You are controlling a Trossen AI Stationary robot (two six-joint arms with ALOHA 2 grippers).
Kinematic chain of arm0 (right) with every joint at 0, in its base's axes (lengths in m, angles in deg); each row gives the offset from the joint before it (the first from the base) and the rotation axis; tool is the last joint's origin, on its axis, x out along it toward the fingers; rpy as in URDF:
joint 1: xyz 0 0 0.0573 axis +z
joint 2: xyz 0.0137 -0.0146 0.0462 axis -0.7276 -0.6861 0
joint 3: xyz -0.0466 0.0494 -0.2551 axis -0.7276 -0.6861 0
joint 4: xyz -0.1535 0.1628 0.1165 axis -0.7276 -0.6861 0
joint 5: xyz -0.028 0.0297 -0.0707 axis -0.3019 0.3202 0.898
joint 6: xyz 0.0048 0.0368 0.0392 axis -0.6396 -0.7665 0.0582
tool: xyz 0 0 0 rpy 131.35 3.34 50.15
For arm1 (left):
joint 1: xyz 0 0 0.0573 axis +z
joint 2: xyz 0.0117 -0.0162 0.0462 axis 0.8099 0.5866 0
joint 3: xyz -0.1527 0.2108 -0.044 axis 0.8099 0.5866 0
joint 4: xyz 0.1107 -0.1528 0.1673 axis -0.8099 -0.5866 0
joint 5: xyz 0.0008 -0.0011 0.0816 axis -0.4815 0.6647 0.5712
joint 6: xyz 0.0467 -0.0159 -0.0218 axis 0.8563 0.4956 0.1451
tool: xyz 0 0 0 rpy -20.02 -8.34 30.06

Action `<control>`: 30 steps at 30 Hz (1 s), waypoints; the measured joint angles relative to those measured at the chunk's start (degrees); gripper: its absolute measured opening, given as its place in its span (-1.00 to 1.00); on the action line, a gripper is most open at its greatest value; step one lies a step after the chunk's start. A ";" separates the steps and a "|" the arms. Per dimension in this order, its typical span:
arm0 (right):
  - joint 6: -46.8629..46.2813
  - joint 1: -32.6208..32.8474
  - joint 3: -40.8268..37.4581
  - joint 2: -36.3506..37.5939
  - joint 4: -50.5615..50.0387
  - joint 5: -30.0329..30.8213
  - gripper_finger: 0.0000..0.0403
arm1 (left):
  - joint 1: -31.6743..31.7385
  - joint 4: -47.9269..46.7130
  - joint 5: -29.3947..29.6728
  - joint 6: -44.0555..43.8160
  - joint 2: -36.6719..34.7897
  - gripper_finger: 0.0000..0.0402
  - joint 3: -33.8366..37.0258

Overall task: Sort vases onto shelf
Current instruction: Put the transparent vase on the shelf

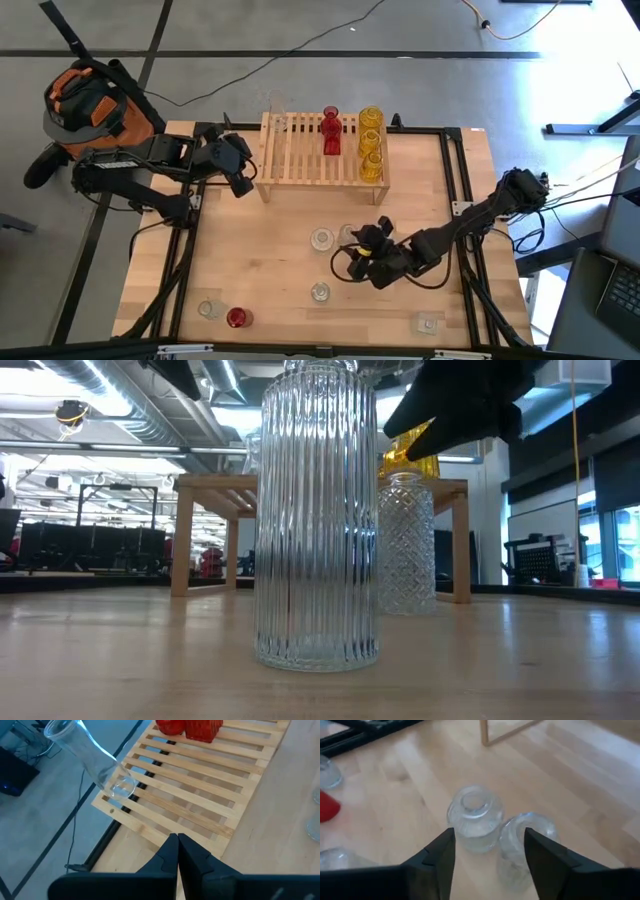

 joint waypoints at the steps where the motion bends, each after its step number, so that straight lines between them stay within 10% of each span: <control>1: 0.02 0.00 0.00 0.08 0.13 0.94 0.04 | 0.00 0.00 0.00 0.00 0.00 -1.00 0.00; 14: -0.35 -6.19 -2.55 -3.81 -1.07 -0.74 0.52 | 0.01 0.03 0.02 0.00 0.00 -1.00 0.00; 19: -0.15 -9.95 -4.22 -6.49 2.33 -10.92 0.39 | 0.01 -0.28 0.02 -0.02 0.00 -1.00 0.00; 24: 2.14 -10.12 -4.17 -6.86 5.40 -10.33 -0.04 | 0.01 -0.32 0.02 -0.02 0.00 -1.00 0.00; 30: 2.82 -10.05 -3.68 -6.45 7.41 -11.81 -0.04 | 0.01 -0.32 0.02 -0.02 0.00 -1.00 0.00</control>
